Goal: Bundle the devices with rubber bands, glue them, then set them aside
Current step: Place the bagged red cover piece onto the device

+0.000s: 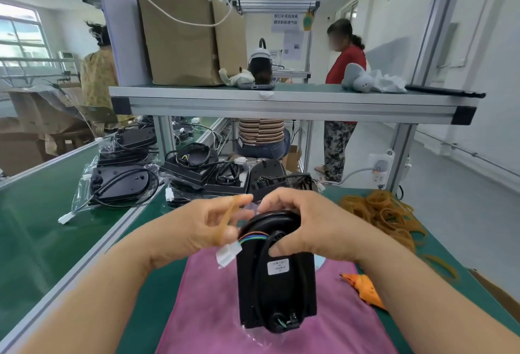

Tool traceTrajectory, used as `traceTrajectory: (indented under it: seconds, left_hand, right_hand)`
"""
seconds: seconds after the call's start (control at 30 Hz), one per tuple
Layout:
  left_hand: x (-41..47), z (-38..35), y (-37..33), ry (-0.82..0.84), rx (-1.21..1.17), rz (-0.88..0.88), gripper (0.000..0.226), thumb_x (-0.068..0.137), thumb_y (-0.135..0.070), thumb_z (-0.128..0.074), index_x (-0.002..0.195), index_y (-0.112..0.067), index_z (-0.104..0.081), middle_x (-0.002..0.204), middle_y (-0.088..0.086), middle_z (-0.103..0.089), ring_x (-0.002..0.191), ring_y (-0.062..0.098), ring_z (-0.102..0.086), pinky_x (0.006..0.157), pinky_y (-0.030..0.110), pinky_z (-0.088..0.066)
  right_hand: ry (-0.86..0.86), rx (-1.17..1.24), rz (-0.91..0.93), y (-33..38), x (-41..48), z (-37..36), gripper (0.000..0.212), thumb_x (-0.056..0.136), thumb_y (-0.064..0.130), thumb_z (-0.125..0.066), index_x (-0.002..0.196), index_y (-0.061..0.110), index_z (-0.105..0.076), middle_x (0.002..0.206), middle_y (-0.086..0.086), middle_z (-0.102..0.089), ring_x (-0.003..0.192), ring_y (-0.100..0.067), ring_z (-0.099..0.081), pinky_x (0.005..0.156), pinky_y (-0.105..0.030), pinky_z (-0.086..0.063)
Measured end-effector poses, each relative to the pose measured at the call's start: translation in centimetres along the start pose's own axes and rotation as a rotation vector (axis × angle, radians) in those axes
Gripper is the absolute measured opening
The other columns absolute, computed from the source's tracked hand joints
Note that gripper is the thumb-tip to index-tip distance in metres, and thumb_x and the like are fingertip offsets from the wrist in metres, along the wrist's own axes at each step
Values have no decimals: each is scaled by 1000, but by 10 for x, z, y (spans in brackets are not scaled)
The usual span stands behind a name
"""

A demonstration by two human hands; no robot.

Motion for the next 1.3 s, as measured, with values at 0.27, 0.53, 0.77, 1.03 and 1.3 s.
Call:
traceTrajectory:
  seconds: [0.27,0.53,0.77,1.03,1.3]
  left_hand:
    - [-7,-25,23,66,154,13,78,80,-22,-73,140,-52,-33,141,-36,-46,132,-11,-42,110,13,-35]
    - [9,-47,15,-150,284,-32,72,72,-24,-82,129,-55,-52,116,-25,-68,109,-7,-62,95,22,-44]
    - [3,-54,19,-248,251,-36,70,71,-29,-86,128,-56,-54,116,-28,-67,108,-10,-60,93,17,-46]
    - [2,-52,25,-213,231,15,83,59,-45,-87,129,-66,-47,129,-42,-52,123,-20,-43,105,18,-35]
    - [5,-47,24,-124,251,18,68,63,-39,-85,125,-52,-59,120,-11,-67,116,7,-59,103,37,-47]
  right_hand:
    - [-60,44,-70,-25,-3,-25,47,68,8,-83,101,35,-62,92,12,-73,85,-7,-70,83,-32,-59]
    - [-141,97,-38,-26,-10,-31,49,66,7,-83,100,36,-63,94,18,-71,85,3,-67,69,-10,-49]
    - [-42,-72,-31,-12,-20,-16,50,71,34,-83,110,48,-56,121,33,-44,104,26,-44,80,4,-37]
    - [-187,-305,211,11,8,12,16,88,6,-69,89,21,-74,88,9,-64,82,-7,-61,80,-24,-51]
    - [48,-679,481,22,26,9,13,81,21,-79,90,17,-70,93,12,-49,89,-3,-51,78,-30,-47]
Point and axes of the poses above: each hand's wrist, its own x-axis towards the middle knuckle, its own z-axis out of the back of the hand, y = z × x, the point moved 3 cm from there along x, towards the middle knuckle
